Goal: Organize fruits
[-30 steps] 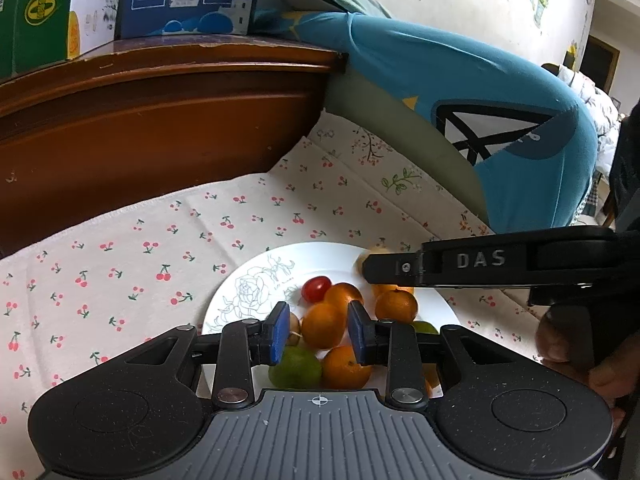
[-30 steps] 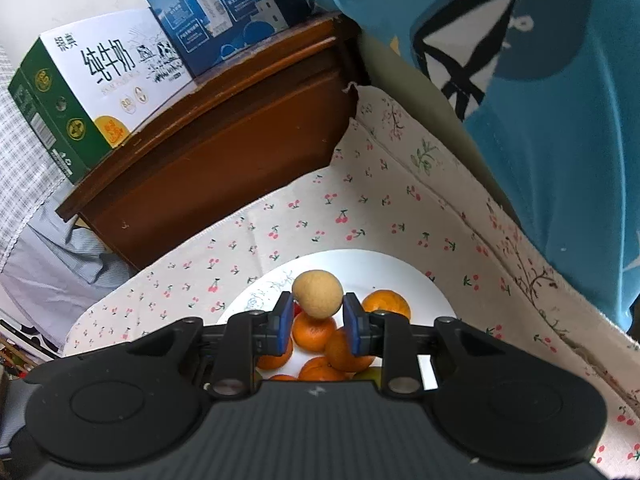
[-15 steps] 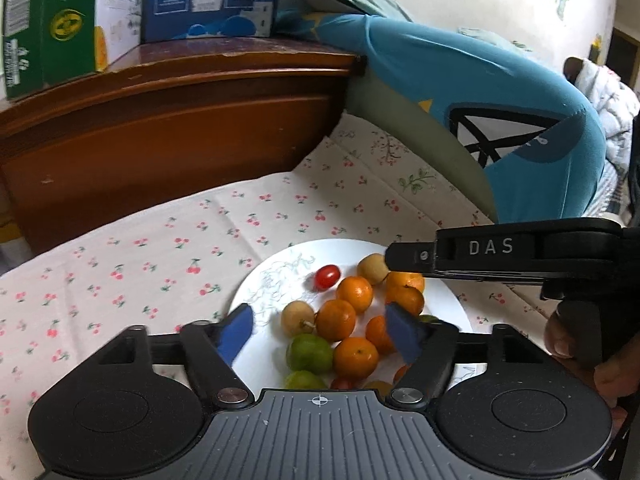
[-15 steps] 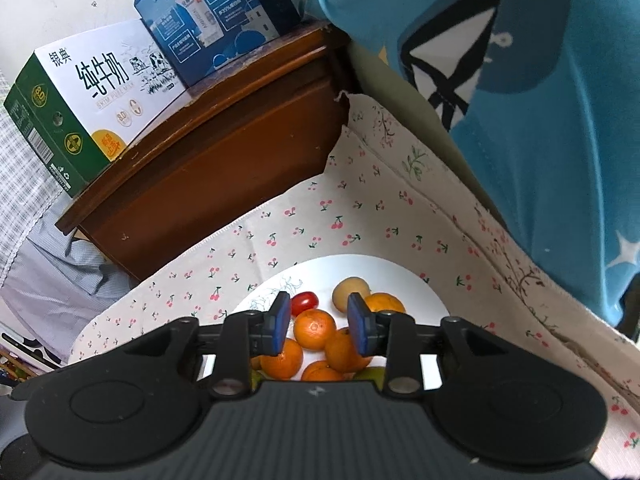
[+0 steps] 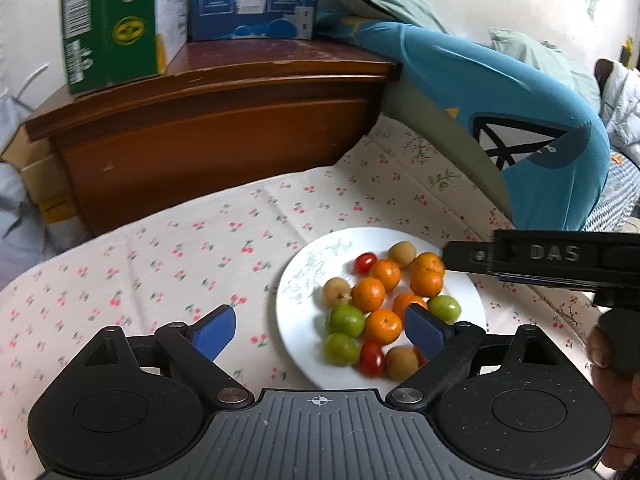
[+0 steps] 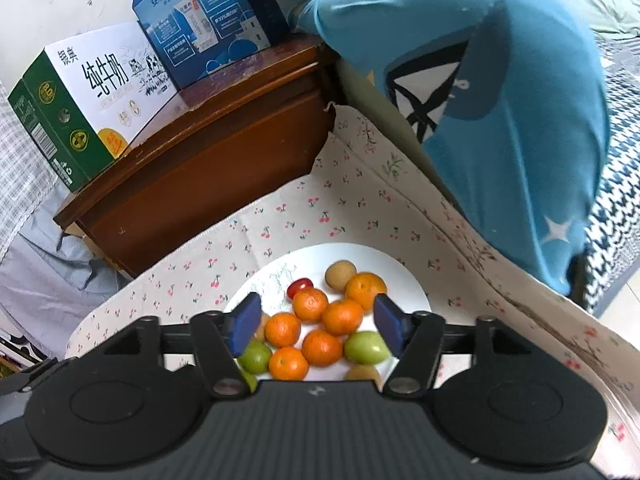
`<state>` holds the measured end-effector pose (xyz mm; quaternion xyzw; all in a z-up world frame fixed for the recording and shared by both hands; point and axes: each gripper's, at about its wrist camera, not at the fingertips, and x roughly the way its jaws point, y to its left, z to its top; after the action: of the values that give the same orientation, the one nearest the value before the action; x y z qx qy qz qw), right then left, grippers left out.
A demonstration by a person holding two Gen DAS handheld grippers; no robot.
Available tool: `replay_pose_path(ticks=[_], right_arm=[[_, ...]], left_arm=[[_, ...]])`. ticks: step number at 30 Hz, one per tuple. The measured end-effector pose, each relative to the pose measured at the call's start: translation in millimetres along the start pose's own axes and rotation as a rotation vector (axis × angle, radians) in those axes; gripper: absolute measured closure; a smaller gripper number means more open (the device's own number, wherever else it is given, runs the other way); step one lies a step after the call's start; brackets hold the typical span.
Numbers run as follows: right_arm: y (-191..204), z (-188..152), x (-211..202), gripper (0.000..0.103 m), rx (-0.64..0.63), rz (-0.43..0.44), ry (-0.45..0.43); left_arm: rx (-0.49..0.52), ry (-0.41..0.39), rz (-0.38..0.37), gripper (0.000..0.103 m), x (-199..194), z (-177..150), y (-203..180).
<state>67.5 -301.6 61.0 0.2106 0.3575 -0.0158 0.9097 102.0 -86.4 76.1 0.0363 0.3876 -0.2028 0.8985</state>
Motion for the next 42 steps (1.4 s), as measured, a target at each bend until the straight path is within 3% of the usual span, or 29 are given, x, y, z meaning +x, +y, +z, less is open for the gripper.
replay_pose_path(ticks=[6, 16, 33, 42], right_arm=[[5, -9, -19, 0.026, -0.002, -0.034, 0.015], [11, -31, -42, 0.020, -0.044, -0.112, 0.057], [22, -49, -31, 0.015, -0.101, -0.234, 0.157], [27, -50, -26, 0.015, -0.124, -0.257, 0.162]], left_arm=[[-0.036, 0.027, 0.030, 0.010, -12, -7, 8], [-0.070, 0.072, 0.079, 0.009, -23, -18, 7], [-0.051, 0.117, 0.179, 0.009, -18, -28, -1], [-0.065, 0.135, 0.199, 0.009, -11, -29, 3]])
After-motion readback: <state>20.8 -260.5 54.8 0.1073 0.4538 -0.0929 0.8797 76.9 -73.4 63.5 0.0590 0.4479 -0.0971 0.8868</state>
